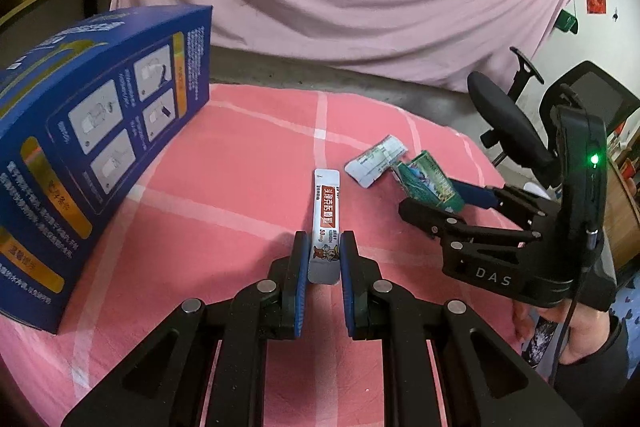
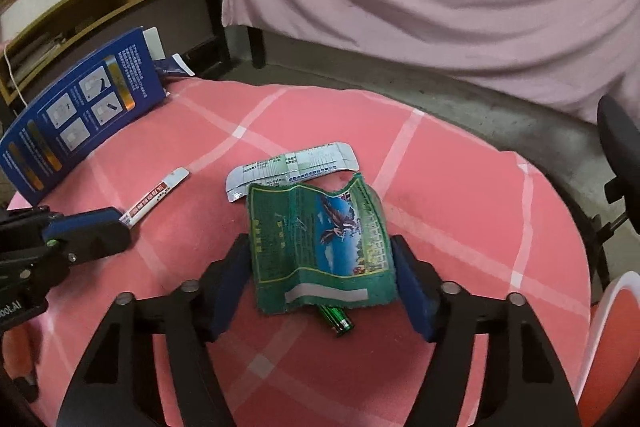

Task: Collect trash
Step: 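Grasp the white-red tube with the left tool while the right tool grasps the green packet, then carry the tube and green packet over the bucket, then open both tools to drop the tube and green packet into the bucket, then move both open tools back over the table toward the white strip and battery, then grasp the white strip with the left tool while the right tool grasps the green battery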

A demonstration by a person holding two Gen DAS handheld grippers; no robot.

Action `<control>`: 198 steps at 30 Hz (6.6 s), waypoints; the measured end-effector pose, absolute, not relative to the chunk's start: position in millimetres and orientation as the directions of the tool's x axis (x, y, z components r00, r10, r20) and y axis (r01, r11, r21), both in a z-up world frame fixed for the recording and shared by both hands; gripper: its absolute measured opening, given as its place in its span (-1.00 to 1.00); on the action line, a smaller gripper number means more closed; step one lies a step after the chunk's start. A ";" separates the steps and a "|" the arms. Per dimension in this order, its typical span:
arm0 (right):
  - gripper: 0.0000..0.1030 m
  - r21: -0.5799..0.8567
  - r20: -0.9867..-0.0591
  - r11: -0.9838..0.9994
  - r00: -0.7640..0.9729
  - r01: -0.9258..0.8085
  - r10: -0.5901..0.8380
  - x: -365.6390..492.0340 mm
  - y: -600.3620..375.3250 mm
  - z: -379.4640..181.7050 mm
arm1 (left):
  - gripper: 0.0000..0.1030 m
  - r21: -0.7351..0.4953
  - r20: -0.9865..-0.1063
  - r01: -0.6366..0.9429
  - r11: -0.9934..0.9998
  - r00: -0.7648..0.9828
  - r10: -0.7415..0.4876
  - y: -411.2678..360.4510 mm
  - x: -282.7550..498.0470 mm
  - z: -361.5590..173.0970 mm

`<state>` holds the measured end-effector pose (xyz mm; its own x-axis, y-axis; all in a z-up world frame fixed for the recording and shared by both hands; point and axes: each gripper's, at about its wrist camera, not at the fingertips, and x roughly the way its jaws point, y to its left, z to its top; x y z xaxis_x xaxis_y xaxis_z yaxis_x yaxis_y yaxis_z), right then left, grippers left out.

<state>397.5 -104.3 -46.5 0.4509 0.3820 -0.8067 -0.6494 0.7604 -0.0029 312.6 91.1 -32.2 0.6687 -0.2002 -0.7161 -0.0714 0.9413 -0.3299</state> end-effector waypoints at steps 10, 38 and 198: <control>-0.32 0.071 -0.783 0.774 0.446 -0.629 0.434 400.5 -114.9 -44.0 | -0.76 -0.333 -0.674 -0.039 0.942 0.708 -0.209 85.7 304.1 -24.0; -0.37 0.193 -0.398 0.794 0.694 -0.577 0.601 339.3 -183.9 20.1 | -0.76 -0.283 -0.391 0.085 0.955 0.899 -0.196 59.8 260.2 8.0; -0.19 0.151 -0.802 0.764 0.374 -0.627 0.465 401.8 -147.8 -45.2 | 0.10 -0.147 -0.775 0.077 0.986 0.610 -0.163 49.1 385.1 -49.2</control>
<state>401.8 -147.8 -45.2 0.3740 0.4650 -0.8024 -0.6269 0.7644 0.1507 385.1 49.1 -49.2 0.6102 -0.1632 -0.7753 0.0768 0.9861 -0.1471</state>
